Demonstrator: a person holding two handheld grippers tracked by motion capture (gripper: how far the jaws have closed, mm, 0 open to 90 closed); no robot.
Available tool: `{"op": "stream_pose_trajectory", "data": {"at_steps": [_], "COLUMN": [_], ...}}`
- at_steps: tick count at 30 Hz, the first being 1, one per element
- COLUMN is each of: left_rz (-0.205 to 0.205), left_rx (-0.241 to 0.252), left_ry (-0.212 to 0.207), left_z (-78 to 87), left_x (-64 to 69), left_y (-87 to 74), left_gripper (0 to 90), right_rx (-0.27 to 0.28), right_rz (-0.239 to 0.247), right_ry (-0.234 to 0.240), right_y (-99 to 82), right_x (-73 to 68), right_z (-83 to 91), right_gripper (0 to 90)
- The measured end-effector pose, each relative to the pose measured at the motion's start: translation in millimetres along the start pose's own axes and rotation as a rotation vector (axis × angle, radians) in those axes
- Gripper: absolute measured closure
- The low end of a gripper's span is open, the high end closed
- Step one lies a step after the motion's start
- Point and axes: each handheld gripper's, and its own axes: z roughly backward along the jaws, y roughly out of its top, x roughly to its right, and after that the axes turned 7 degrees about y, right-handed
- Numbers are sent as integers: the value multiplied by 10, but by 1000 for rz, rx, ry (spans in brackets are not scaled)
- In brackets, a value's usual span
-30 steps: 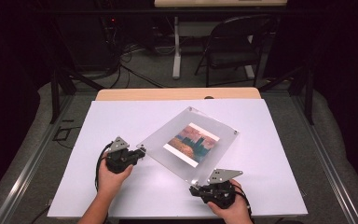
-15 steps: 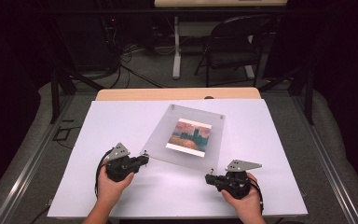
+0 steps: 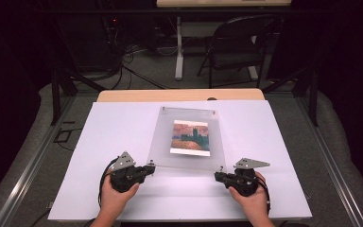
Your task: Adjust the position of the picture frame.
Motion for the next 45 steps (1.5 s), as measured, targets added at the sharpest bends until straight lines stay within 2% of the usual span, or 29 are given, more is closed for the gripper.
{"op": "stream_pose_trajectory", "data": {"at_steps": [12,18,26,30,34,40,45], "left_rz": [11,26,69,78,83,81,97], "left_rx": [-16,-29,-41,-36,-27,-44,-53], "left_ry": [-13,-1,10,16,15,28,52], "left_z": [-9,-15,-76,-131,-224,-333,-374], "left_x": [32,11,-92,-154,-200,-274,-337], "left_y": [-37,-63,-95,-56,18,57,19], "left_gripper": [855,855,855,855,855,854,852], "right_rx": [-6,-11,-11,-14,2,-8,-27], "right_rz": [1,16,33,41,22,13,30], "right_ry": [-16,-19,-10,-20,-41,-44,-47], "right_y": [19,32,108,168,253,310,318], "right_x": [47,39,74,122,205,335,330], "right_z": [-12,-34,-112,-170,-194,-267,-355], "right_gripper": [852,852,849,849,850,847,848]}}
